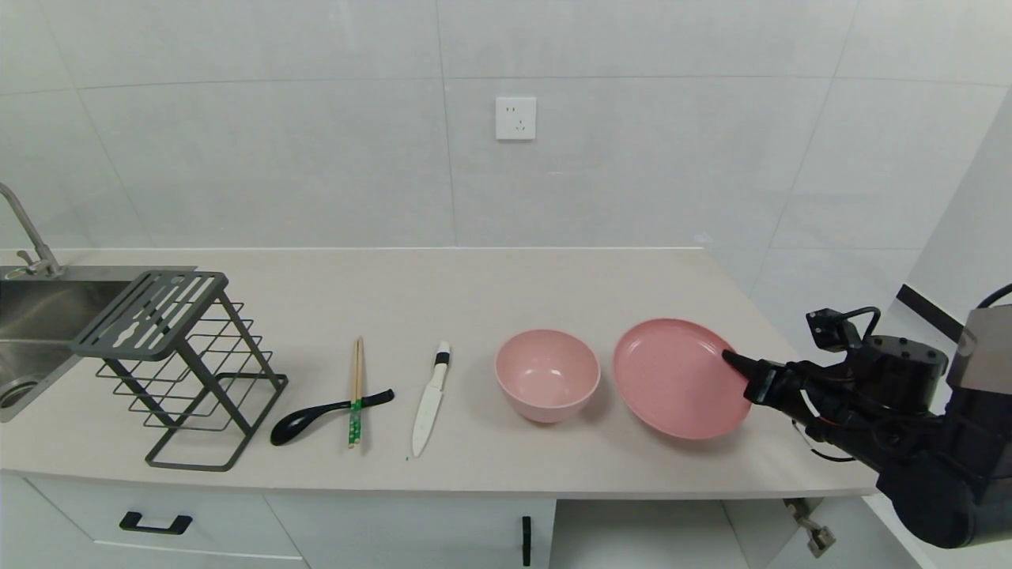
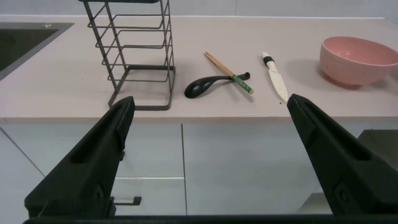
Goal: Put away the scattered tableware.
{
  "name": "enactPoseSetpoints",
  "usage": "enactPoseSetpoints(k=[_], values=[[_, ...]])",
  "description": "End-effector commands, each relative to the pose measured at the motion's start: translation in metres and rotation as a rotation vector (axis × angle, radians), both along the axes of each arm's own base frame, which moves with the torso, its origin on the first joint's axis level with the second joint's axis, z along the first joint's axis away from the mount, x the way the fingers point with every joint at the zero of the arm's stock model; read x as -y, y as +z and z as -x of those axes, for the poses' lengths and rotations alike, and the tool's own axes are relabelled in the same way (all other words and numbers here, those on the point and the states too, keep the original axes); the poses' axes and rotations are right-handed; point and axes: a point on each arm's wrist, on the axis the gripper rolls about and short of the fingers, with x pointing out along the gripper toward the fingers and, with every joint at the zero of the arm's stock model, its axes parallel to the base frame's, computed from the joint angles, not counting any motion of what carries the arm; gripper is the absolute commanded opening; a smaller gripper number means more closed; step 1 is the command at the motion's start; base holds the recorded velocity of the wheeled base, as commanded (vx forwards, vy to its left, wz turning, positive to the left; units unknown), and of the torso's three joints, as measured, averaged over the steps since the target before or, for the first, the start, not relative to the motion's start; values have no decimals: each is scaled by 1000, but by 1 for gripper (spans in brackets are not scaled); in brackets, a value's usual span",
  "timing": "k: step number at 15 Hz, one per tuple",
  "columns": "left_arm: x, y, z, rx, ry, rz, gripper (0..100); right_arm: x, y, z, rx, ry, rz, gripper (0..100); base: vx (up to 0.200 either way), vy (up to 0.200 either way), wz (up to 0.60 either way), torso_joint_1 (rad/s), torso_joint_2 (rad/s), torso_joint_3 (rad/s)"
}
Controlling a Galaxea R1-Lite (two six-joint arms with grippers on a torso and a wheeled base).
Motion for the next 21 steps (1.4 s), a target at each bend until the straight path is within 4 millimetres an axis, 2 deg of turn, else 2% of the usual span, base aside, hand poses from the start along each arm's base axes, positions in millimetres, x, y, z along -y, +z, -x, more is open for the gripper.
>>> enactPoseSetpoints(k=[1, 3, 6, 8, 13, 14, 15, 16, 19, 20, 21], values=[[0, 0, 0, -1, -3, -3, 100, 2, 15, 1, 32, -23, -63, 0, 0, 0, 0, 0, 0, 0], [0, 0, 0, -1, -3, -6, 100, 3, 18, 2, 36, -31, -77, 0, 0, 0, 0, 0, 0, 0], [0, 0, 0, 1, -3, -1, 100, 23, 57, 23, 143, -97, -89, 0, 0, 0, 0, 0, 0, 0], [0, 0, 0, 2, -3, -3, 100, 25, 75, 33, 205, -99, -82, 0, 0, 0, 0, 0, 0, 0], [0, 0, 0, 3, -2, -16, 100, 22, 102, 49, 303, -88, -83, 0, 0, 0, 0, 0, 0, 0], [0, 6, 0, 51, 5, -38, 100, 23, 105, 51, 315, -91, -81, 0, 0, 0, 0, 0, 0, 0], [0, 37, 9, 238, 14, -69, 100, 24, 107, 54, 321, -93, -81, 0, 0, 0, 0, 0, 0, 0], [0, 59, 17, 325, 25, -94, 100, 23, 109, 56, 330, -87, -82, 0, 0, 0, 0, 0, 0, 0], [0, 71, 18, 238, -62, -58, 100, 14, 110, 58, 335, -57, -81, 0, 0, 0, 0, 0, 0, 0], [0, 88, 9, 178, -138, 3, 100, 13, 114, 61, 351, -52, -84, 0, 0, 0, 0, 0, 0, 0], [0, 95, 5, 158, -155, 5, 100, 13, 114, 62, 350, -52, -84, 0, 0, 0, 0, 0, 0, 0]])
